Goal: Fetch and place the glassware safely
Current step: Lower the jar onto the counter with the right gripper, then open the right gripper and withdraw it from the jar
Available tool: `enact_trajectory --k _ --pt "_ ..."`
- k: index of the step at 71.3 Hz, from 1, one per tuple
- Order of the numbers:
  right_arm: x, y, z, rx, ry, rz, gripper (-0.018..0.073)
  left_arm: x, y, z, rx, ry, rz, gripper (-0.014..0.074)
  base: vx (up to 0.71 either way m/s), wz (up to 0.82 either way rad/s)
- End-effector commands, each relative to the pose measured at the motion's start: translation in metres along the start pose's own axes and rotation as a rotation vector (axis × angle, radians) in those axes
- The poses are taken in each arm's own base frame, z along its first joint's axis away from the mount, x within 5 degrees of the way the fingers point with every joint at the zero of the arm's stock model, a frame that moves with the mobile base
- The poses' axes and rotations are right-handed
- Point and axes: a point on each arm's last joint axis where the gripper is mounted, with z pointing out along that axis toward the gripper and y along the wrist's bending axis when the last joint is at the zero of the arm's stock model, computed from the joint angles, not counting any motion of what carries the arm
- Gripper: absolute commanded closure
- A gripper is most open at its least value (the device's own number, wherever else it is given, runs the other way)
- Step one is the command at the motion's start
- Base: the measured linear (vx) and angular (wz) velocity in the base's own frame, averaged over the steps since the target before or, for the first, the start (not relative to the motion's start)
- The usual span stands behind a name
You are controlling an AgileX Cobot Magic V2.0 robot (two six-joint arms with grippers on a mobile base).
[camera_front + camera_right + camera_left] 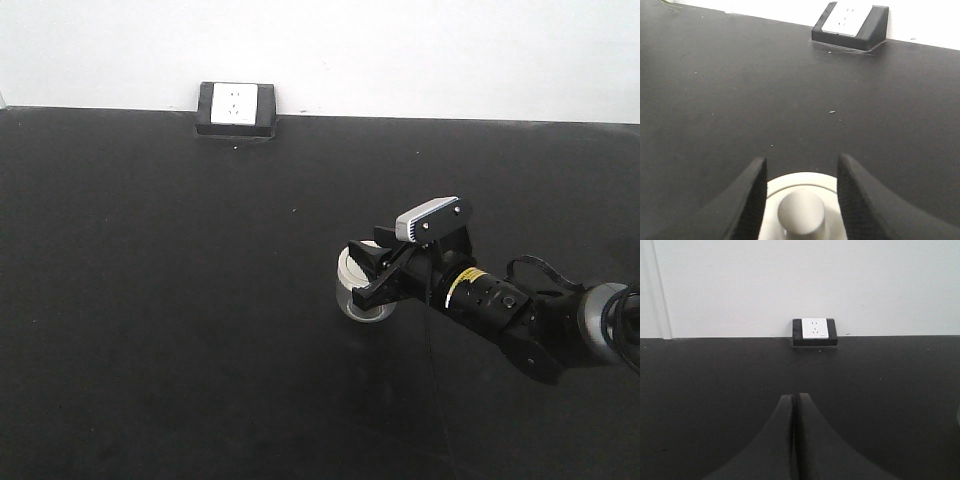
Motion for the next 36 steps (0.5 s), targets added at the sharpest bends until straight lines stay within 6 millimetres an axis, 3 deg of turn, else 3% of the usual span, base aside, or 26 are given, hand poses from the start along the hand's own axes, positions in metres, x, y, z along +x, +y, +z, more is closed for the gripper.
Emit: enact_trajectory --k 1,17,36 --pt "-0.030 0.002 -0.004 -0.016 -0.136 -0.030 0.0232 -0.014 -0.002 0.000 0.018 -0.079 -0.017 0.0603 0.00 0.00" --pt "-0.063 0.011 -0.034 -0.003 -0.168 0.043 0.0232 -0.014 -0.002 0.000 0.018 -0.079 -0.017 0.0603 0.00 0.00" --pt "-0.134 0.025 -0.114 0.162 -0.123 -0.030 0.0232 -0.014 -0.002 0.000 0.018 -0.079 -0.017 0.0603 0.00 0.00"
